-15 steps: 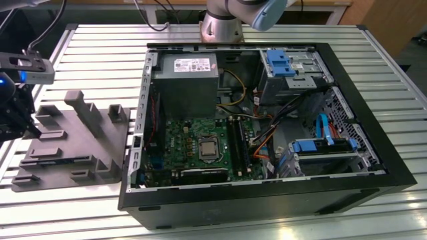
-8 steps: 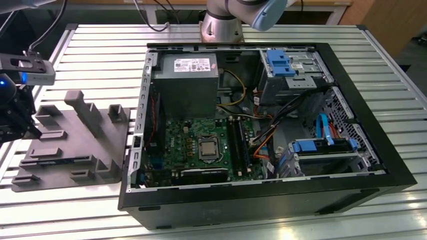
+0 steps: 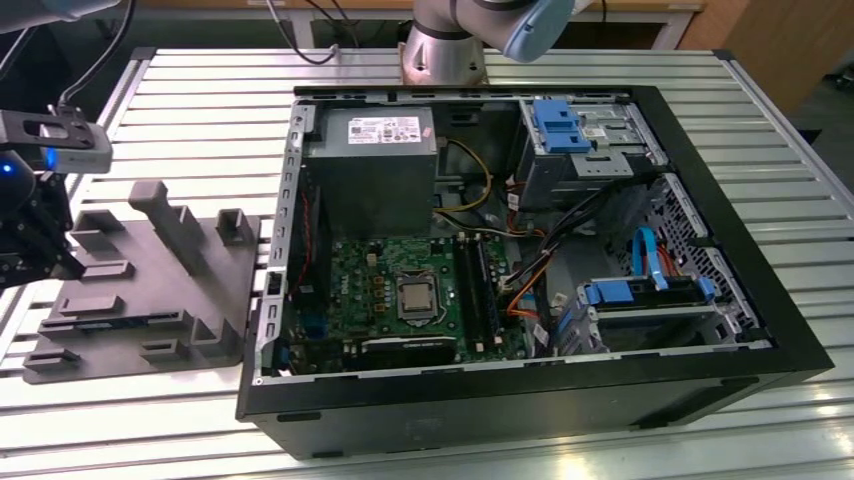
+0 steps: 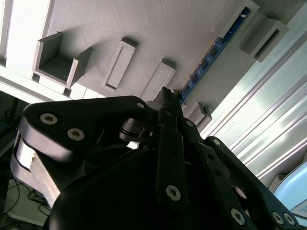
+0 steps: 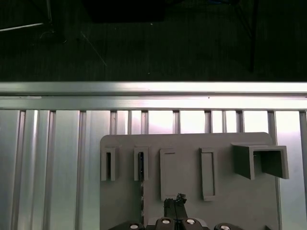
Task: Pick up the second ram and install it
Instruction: 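Pick up the second ram and move it above second insertion slot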
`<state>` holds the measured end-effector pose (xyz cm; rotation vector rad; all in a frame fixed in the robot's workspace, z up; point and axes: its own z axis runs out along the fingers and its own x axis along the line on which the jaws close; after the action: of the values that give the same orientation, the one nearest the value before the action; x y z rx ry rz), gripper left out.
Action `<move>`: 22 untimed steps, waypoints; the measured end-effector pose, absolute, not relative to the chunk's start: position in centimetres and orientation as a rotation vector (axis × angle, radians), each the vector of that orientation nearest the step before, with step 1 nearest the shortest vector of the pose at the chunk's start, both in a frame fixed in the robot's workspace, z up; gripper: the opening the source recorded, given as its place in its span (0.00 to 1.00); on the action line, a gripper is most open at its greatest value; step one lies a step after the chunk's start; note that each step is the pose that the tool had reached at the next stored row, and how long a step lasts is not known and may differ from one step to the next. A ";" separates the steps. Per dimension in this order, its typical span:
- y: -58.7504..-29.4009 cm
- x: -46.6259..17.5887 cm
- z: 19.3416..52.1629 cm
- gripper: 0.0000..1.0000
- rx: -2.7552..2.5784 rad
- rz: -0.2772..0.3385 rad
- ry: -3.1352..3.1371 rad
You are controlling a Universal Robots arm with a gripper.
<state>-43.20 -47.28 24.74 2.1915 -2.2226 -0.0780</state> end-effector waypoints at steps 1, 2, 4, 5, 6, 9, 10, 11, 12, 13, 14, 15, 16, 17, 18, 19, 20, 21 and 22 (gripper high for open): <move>-47.3 -43.2 24.7 0.11 2.192 -0.078 -2.222; -47.3 -43.2 24.7 0.11 2.192 -0.078 -2.222; -47.3 -43.2 24.6 0.11 2.193 -0.078 -2.221; -47.3 -43.2 24.6 0.11 2.193 -0.078 -2.221; -47.3 -43.2 24.6 0.11 2.194 -0.078 -2.221; -47.3 -43.2 24.5 0.11 2.195 -0.078 -2.220; -47.3 -43.2 24.5 0.11 2.195 -0.078 -2.219; -47.3 -43.2 24.4 0.11 2.195 -0.078 -2.219; -47.3 -43.2 24.4 0.11 2.196 -0.078 -2.218; -47.3 -43.2 24.4 0.11 2.196 -0.078 -2.218; -47.3 -43.2 24.3 0.11 2.196 -0.078 -2.218; -47.3 -43.2 24.3 0.11 2.196 -0.078 -2.218; -47.3 -43.2 24.3 0.11 2.197 -0.078 -2.217; -47.3 -43.2 24.2 0.11 2.197 -0.078 -2.217; -47.3 -43.2 24.2 0.11 2.197 -0.078 -2.217; -47.4 -43.2 24.2 0.11 2.198 -0.078 -2.216; -47.4 -43.2 24.2 0.11 2.198 -0.078 -2.216; -47.4 -43.2 24.2 0.11 2.198 -0.078 -2.216; -47.4 -43.2 24.1 0.11 2.199 -0.078 -2.216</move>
<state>-43.20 -47.39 24.13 2.1985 -2.2155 -0.0781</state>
